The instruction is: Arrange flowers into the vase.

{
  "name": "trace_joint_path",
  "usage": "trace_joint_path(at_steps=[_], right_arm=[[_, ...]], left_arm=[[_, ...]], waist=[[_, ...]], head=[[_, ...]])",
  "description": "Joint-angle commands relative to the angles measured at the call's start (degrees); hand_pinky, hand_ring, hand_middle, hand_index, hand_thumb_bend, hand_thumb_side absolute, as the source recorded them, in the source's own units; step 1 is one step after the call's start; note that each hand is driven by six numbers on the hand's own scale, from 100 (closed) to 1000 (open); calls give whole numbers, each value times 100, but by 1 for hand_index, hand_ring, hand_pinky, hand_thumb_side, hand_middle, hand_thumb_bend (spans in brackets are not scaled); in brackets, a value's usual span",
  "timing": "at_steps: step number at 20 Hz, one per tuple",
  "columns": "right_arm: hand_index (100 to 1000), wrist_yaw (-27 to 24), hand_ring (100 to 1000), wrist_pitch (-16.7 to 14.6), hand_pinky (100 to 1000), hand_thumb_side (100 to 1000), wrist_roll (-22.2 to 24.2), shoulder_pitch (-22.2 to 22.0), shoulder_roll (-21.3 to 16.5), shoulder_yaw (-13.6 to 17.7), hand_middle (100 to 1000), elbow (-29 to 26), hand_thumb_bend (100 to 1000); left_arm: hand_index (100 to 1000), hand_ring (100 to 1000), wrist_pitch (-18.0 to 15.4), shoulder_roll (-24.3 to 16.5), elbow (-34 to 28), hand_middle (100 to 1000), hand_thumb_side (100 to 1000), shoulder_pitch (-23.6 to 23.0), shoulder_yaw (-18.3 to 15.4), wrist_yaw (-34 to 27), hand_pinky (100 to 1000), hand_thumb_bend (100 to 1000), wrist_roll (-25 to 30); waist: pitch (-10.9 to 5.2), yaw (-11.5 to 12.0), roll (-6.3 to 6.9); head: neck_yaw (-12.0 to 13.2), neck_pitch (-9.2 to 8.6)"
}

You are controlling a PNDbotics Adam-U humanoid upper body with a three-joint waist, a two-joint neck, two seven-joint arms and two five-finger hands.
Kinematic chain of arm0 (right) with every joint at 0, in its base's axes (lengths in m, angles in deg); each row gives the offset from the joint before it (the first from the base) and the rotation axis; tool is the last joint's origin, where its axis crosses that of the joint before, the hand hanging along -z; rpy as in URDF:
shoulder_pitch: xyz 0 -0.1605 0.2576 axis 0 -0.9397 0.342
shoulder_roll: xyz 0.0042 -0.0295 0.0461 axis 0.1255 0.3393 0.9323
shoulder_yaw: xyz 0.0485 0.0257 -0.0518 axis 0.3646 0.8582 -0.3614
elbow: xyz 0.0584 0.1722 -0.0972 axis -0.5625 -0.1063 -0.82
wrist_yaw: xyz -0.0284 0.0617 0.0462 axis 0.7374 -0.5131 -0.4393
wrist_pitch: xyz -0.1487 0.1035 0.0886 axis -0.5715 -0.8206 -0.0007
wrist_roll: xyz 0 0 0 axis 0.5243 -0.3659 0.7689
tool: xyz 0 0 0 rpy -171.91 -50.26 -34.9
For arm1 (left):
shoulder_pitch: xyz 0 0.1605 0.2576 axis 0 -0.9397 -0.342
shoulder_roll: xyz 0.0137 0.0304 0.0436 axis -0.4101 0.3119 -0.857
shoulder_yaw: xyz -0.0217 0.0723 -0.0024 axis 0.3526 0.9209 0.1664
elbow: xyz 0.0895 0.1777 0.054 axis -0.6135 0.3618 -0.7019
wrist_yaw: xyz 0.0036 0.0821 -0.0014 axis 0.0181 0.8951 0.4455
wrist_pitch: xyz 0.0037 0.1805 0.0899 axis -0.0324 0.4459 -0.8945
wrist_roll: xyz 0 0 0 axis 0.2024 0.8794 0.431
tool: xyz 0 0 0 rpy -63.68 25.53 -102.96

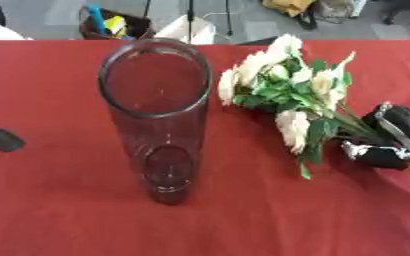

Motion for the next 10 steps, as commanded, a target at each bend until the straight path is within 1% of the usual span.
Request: trace_joint_path(at_steps=[1, 2, 3, 4, 6, 7, 9, 10], right_arm=[[251, -73, 495, -121, 250, 871, -192, 12, -84, 45, 100, 54, 100], [212, -81, 493, -171, 246, 934, -264, 6, -85, 45, 100, 60, 100], [184, -77, 491, -214, 243, 974, -333, -3, -88, 48, 100, 65, 100], [164, -59, 488, -245, 240, 981, -391, -13, -90, 51, 100, 74, 100], [132, -31, 483, -286, 235, 975, -446, -34, -89, 44, 100, 94, 100], [106, -33, 478, -304, 231, 946, -457, -43, -84, 41, 100, 102, 100], [100, -73, 470, -310, 222, 915, -482, -54, -71, 45, 100, 124, 100], [100, -99, 470, -307, 222, 915, -494, -58, -69, 46, 100, 133, 100]], left_arm=[[759, 468, 4, -23, -91, 659, 984, 36, 76, 40, 508, 100, 37], [759, 468, 7, -21, -91, 659, 984, 35, 76, 44, 509, 100, 43], [759, 468, 10, -22, -91, 659, 982, 35, 77, 50, 509, 100, 51], [760, 468, 12, -22, -91, 660, 981, 35, 77, 57, 509, 100, 62], [761, 467, 18, -20, -91, 659, 980, 33, 77, 66, 510, 100, 80], [761, 467, 22, -18, -91, 659, 980, 33, 77, 68, 510, 100, 86], [761, 467, 29, -17, -91, 659, 979, 35, 77, 70, 510, 100, 102], [761, 467, 31, -17, -91, 659, 979, 35, 76, 71, 510, 100, 108]], waist=[[-90, -1, -6], [-88, -5, -6], [-86, -9, -7], [-84, -12, -7], [-83, -16, -9], [-83, -20, -9], [-85, -33, -7], [-86, -38, -5]], head=[[-1, -52], [3, -52], [7, -52], [10, -52], [15, -55], [17, -60], [27, -73], [31, -76]])
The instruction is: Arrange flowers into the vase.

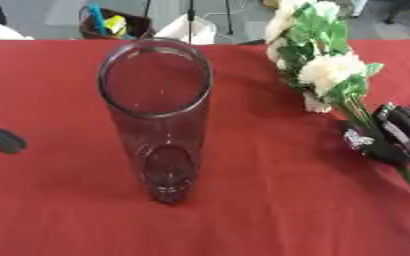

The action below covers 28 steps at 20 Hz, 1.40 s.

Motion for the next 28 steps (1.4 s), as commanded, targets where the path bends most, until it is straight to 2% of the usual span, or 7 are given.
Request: trace_joint_path(at_steps=[1, 5, 6, 8, 13, 20, 28], right_arm=[[100, -108, 463, 3, 212, 879, -64, -2, -80, 44, 100, 27, 100], [100, -345, 456, 30, 203, 855, -204, -20, -71, 51, 100, 14, 100], [100, -421, 457, 21, 203, 803, -262, -25, -71, 59, 100, -11, 100], [100, -553, 463, -11, 207, 792, -404, -41, -85, 86, 100, -98, 100], [100, -742, 469, -29, 208, 714, -662, -121, -208, 162, 100, -599, 100], [100, -1852, 447, 219, 179, 646, -668, -131, -237, 223, 100, -1082, 100], [100, -2521, 434, 251, 160, 624, -789, -85, -325, 288, 100, -1405, 100]], left_arm=[[761, 466, 6, -19, -91, 657, 978, 35, 47, 31, 510, 100, 40], [760, 464, 23, -18, -91, 655, 977, 30, 45, 40, 509, 100, 67], [760, 464, 27, -18, -91, 655, 975, 29, 43, 46, 509, 100, 74], [759, 463, 30, -22, -91, 654, 973, 28, 39, 55, 509, 100, 84], [755, 462, 49, -30, -91, 651, 972, 23, 35, 67, 508, 100, 111], [755, 460, 89, -37, -91, 654, 970, 17, 31, 78, 508, 100, 141], [752, 459, 119, -48, -91, 654, 968, 6, 29, 87, 507, 100, 158]], waist=[[-101, -24, -6], [-106, -31, -11], [-107, -33, -11], [-111, -40, -9], [-128, -78, -16], [-152, -88, -39], [-180, -91, -60]], head=[[26, -74], [37, -81], [40, -81], [50, -77], [65, -87], [104, -108], [145, -99]])
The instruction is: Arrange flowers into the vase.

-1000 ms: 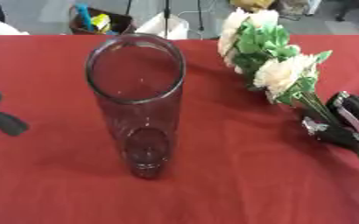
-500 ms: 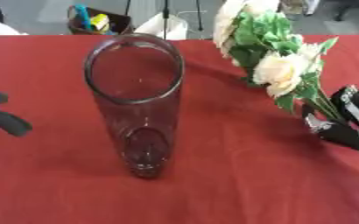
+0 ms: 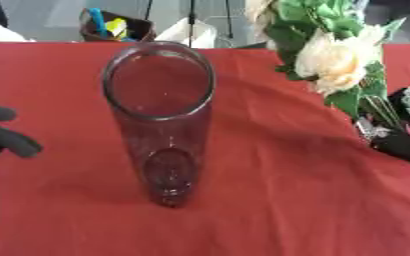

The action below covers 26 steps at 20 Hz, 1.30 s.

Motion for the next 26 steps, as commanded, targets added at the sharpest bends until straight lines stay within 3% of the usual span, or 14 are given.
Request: trace_joint_path(at_steps=[1, 12, 20, 26], right_arm=[[100, -349, 428, 30, 153, 620, -50, 83, -267, 128, 100, -255, 100], [100, -1769, 401, 119, 116, 603, -340, 617, -579, 128, 100, -534, 100], [100, -2798, 378, 268, 100, 591, -486, 1239, -815, 79, 100, -589, 100], [100, -3330, 361, 402, 100, 581, -510, 1581, -879, 51, 100, -618, 100]], left_arm=[[752, 459, 20, -50, -91, 654, 968, 10, 32, 30, 507, 100, 15], [754, 461, 41, -81, -91, 655, 961, -29, 62, -14, 508, 100, 54], [755, 464, -13, -131, -91, 657, 951, -68, 90, -110, 509, 100, 67], [755, 463, -23, -148, -91, 658, 951, -94, 113, -118, 510, 100, 111]], waist=[[-165, -18, -22], [-293, 101, -65], [-429, 140, -23], [-441, 224, -46]], head=[[43, -49], [79, 39], [380, 197], [412, 253]])
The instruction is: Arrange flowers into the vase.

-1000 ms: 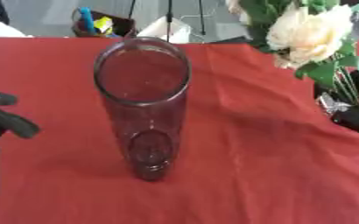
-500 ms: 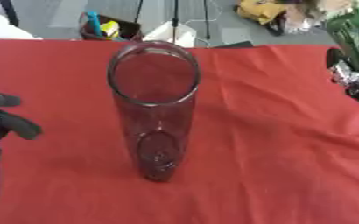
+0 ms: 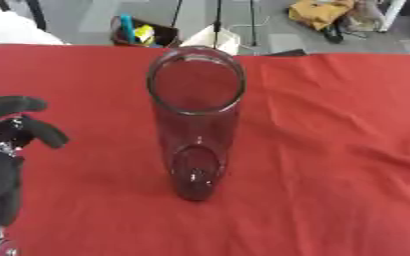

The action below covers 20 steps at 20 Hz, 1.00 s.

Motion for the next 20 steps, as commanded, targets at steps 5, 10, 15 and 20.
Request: trace_joint_path(at_steps=[5, 10, 15, 20], right_arm=[[100, -793, 332, 67, 100, 569, -136, 494, -257, 46, 100, -153, 100], [100, -1401, 304, -76, 100, 562, -410, 864, -244, 30, 100, -168, 100], [100, -1902, 289, -331, 100, 562, -646, 1172, -278, -26, 100, -91, 100], [100, -2077, 289, -499, 100, 565, -671, 1370, -320, -112, 100, -55, 100]], left_arm=[[754, 463, -13, -112, -91, 658, 951, 9, 95, -22, 509, 100, 57], [754, 462, -12, -117, -91, 658, 951, -9, 110, -19, 509, 100, 82], [753, 461, 0, -129, -91, 658, 951, -29, 127, -6, 508, 100, 113], [753, 461, 23, -154, -91, 658, 951, -36, 147, -11, 508, 100, 139]], waist=[[-149, 81, -39], [-143, 159, -65], [-146, 224, -106], [-174, 284, -159]], head=[[-60, -19], [-243, -102], [-350, -122], [-391, -107]])
